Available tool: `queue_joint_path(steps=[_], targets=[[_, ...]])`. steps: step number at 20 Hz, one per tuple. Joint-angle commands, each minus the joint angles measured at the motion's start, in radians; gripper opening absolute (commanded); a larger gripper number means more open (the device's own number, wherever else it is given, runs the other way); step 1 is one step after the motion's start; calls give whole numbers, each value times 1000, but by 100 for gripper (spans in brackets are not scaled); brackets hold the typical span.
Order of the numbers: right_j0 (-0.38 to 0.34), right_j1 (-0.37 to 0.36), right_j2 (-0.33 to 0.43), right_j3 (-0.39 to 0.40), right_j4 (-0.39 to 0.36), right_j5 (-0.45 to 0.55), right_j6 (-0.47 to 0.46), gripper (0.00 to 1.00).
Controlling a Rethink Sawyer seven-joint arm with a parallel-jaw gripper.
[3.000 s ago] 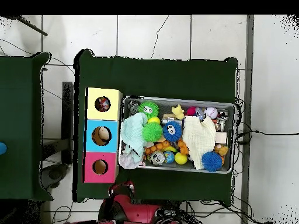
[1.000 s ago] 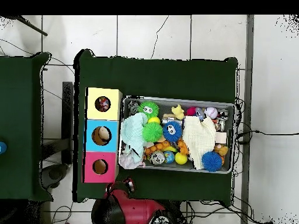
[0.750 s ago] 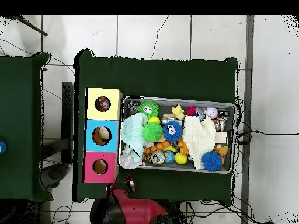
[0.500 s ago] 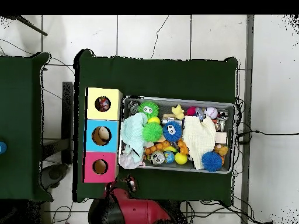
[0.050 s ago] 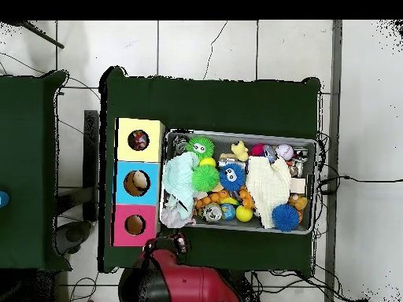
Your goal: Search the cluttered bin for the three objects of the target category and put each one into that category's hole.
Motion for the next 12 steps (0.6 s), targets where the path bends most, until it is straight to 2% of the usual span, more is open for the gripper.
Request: queue_joint_path(steps=[1,12], targets=[[-60,1,89,-164,18,70,118,100],[-86,108,106,-232,-36,-73,125,100]])
